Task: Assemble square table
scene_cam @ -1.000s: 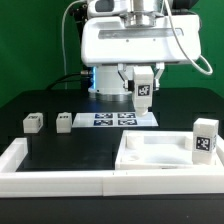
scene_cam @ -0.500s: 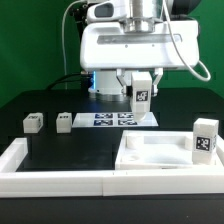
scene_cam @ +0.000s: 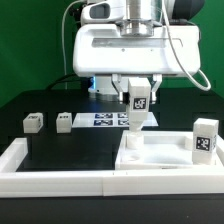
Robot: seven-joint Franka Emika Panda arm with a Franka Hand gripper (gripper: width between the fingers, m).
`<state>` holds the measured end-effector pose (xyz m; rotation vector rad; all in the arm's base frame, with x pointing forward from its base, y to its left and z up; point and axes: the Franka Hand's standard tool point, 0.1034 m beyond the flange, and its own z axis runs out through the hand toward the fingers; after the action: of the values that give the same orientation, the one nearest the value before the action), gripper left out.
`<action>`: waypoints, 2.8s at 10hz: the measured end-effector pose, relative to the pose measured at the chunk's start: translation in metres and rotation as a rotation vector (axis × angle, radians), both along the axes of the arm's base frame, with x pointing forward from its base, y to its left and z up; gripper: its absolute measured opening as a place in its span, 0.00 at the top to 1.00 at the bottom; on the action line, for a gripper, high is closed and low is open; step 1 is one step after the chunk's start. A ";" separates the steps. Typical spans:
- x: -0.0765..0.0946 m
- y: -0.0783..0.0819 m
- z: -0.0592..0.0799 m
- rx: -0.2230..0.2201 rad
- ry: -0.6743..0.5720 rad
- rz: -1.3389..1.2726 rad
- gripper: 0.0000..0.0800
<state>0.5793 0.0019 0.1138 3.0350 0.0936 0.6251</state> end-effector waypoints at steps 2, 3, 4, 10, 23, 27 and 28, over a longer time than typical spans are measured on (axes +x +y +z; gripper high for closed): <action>-0.002 -0.005 -0.003 -0.019 -0.056 -0.001 0.64; -0.002 -0.010 -0.007 -0.028 -0.049 0.008 0.64; 0.001 -0.011 -0.010 -0.030 -0.049 0.007 0.64; 0.016 -0.012 -0.013 -0.047 -0.098 0.014 0.64; 0.014 -0.006 -0.037 -0.066 -0.084 0.063 0.64; 0.014 -0.007 -0.037 -0.067 -0.083 0.061 0.64; 0.014 -0.007 -0.037 -0.069 -0.083 0.064 0.64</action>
Offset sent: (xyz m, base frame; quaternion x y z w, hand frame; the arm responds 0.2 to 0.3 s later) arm 0.0174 0.0038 -0.0126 0.0287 0.0113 -0.0126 0.9994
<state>0.5934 -0.0054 0.0767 2.9462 0.2051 0.7351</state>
